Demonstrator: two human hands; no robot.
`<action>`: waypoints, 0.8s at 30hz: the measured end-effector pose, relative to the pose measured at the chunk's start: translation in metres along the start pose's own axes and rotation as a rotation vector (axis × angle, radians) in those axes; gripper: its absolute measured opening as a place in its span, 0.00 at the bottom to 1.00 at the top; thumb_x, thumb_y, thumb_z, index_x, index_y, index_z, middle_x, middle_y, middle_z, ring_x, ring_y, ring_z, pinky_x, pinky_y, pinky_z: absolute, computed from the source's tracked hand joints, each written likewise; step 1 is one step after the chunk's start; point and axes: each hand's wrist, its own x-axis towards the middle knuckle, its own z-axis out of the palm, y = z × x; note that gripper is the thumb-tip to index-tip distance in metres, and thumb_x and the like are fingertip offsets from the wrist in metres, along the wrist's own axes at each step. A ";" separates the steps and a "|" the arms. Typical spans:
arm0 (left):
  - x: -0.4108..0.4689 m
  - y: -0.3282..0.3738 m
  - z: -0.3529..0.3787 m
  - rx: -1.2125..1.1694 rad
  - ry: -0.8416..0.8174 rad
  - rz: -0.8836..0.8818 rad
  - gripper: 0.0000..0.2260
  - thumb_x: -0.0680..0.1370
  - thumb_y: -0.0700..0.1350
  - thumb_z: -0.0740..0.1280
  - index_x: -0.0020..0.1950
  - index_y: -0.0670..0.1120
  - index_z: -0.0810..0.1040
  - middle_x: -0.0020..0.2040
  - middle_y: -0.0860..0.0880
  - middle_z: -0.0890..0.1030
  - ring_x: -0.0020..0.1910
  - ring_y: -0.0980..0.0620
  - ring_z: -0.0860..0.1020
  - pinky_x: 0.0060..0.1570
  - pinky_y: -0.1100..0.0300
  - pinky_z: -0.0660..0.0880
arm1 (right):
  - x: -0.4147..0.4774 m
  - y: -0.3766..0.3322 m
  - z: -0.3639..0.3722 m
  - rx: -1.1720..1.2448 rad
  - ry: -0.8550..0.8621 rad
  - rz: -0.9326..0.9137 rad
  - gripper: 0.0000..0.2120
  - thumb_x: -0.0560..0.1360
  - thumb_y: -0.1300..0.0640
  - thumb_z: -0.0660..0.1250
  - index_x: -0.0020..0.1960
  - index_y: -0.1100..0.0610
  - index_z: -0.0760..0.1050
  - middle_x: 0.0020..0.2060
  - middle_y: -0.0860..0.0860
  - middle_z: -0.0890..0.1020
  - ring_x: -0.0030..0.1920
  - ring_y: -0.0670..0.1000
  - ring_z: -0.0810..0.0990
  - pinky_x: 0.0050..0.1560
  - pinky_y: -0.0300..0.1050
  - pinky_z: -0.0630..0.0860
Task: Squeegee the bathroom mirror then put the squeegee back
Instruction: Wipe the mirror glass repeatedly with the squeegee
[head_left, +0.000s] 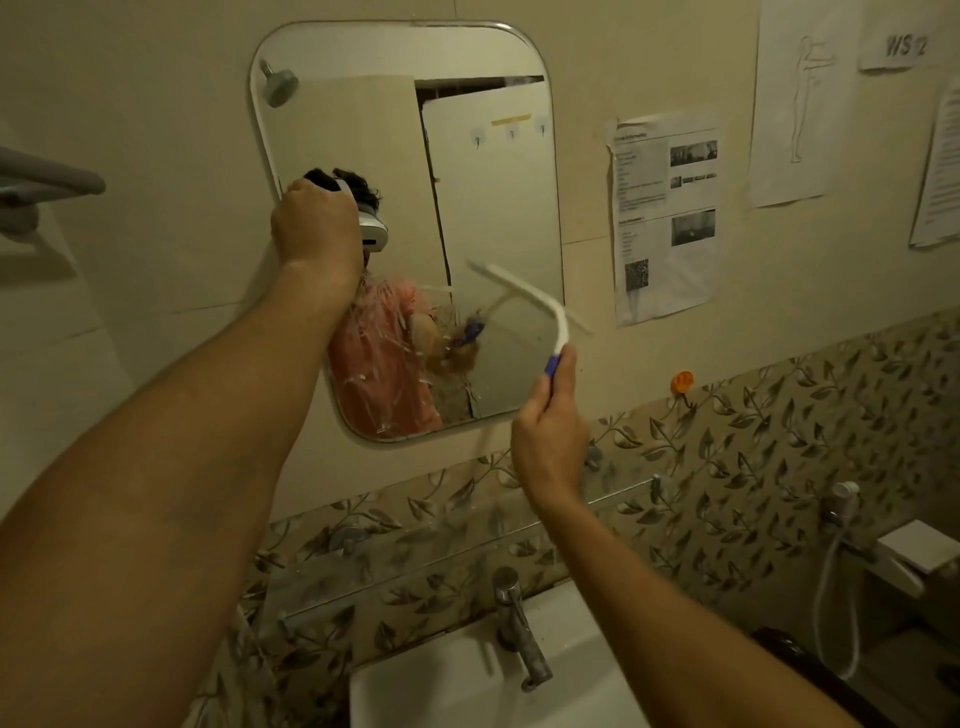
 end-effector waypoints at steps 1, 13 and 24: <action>0.000 0.000 0.001 0.005 0.000 0.004 0.13 0.77 0.42 0.71 0.60 0.39 0.80 0.53 0.34 0.76 0.48 0.38 0.79 0.43 0.47 0.79 | 0.018 -0.011 -0.003 0.025 0.033 -0.030 0.26 0.86 0.47 0.51 0.81 0.38 0.48 0.31 0.50 0.72 0.28 0.47 0.71 0.28 0.48 0.75; 0.001 -0.001 0.003 0.010 0.014 -0.003 0.11 0.78 0.40 0.70 0.58 0.38 0.80 0.53 0.35 0.77 0.48 0.39 0.79 0.43 0.48 0.80 | 0.098 -0.063 -0.002 -0.139 0.035 -0.145 0.26 0.85 0.46 0.49 0.81 0.40 0.45 0.35 0.54 0.78 0.33 0.53 0.78 0.35 0.52 0.78; -0.003 0.000 -0.003 0.034 -0.003 0.000 0.09 0.78 0.38 0.71 0.55 0.34 0.80 0.53 0.34 0.76 0.50 0.38 0.78 0.46 0.47 0.78 | -0.009 0.012 0.035 -0.103 -0.038 0.061 0.28 0.85 0.47 0.49 0.81 0.37 0.39 0.32 0.54 0.76 0.30 0.53 0.76 0.31 0.50 0.77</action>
